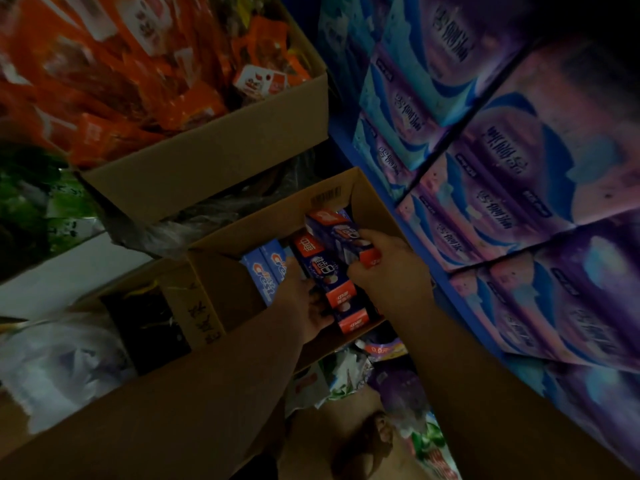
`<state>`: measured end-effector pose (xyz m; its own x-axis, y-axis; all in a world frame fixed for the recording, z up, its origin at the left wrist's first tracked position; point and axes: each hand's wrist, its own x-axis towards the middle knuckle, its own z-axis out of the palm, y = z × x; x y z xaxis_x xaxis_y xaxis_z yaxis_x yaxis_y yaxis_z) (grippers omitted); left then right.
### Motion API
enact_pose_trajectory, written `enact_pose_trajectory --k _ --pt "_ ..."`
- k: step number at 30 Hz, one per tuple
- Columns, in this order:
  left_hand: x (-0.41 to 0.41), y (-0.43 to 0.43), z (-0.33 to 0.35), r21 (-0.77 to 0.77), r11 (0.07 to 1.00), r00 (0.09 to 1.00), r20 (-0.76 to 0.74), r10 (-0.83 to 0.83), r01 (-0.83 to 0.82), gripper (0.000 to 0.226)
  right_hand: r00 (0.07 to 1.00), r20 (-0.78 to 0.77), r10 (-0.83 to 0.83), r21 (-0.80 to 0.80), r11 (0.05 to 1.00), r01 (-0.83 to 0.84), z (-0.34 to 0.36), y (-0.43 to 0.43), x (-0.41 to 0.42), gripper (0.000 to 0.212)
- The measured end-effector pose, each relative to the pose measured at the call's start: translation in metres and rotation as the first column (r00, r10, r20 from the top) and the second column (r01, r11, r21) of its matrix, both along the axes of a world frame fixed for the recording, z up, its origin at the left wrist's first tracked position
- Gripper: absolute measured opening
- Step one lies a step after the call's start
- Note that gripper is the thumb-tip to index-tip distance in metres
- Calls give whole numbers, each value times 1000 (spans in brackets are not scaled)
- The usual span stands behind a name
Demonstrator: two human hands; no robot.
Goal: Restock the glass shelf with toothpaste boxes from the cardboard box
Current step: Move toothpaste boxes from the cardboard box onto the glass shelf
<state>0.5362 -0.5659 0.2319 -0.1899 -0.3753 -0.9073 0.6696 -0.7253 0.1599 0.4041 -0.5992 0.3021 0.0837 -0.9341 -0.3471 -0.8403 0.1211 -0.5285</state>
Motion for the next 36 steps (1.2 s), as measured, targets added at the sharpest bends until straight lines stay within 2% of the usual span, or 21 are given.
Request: enact_pose_trajectory --k 2,4,7,10,15,18,22,28,31,33,35,36 --pt "1 -1 -3 15 1000 1000 -16 15 -15 108 999 -11 38 29 999 -38 1 4 10 58" --pt "4 0 -2 37 998 998 -34 48 -47 117 992 -67 104 122 988 -95 -11 7 19 63" --pt "6 3 6 34 995 991 -92 93 -90 113 984 -99 148 224 967 -123 -43 21 29 83" --pt "7 5 10 1 997 989 -127 78 -78 107 992 -98 76 144 988 -61 -61 32 37 95" --pt "11 5 9 -24 996 996 3 -90 90 104 994 -87 64 51 997 -59 -56 27 34 70" --pt "11 0 17 -77 995 998 -5 -68 68 90 1000 -24 13 24 1000 -12 -33 18 29 60" --pt "9 -12 33 -147 988 986 -163 24 -48 77 998 -25 59 34 998 -58 6 16 18 60" --pt "-12 -20 91 -163 983 985 -132 -111 89 57 978 -33 206 -91 974 -209 66 41 -10 66" --pt "-25 -17 127 -210 975 985 -143 -99 68 51 984 56 171 -179 971 -159 93 56 -27 70" --pt "-33 -19 155 -252 968 990 -137 -32 -4 50 975 163 153 -217 969 -116 114 63 -35 80" --pt "-40 -23 179 -311 945 990 -121 69 -104 50 922 383 55 -145 989 1 137 67 -36 103" --pt "-42 -25 193 -349 926 988 -109 109 -141 51 854 519 -37 -71 994 86 150 68 -34 111"
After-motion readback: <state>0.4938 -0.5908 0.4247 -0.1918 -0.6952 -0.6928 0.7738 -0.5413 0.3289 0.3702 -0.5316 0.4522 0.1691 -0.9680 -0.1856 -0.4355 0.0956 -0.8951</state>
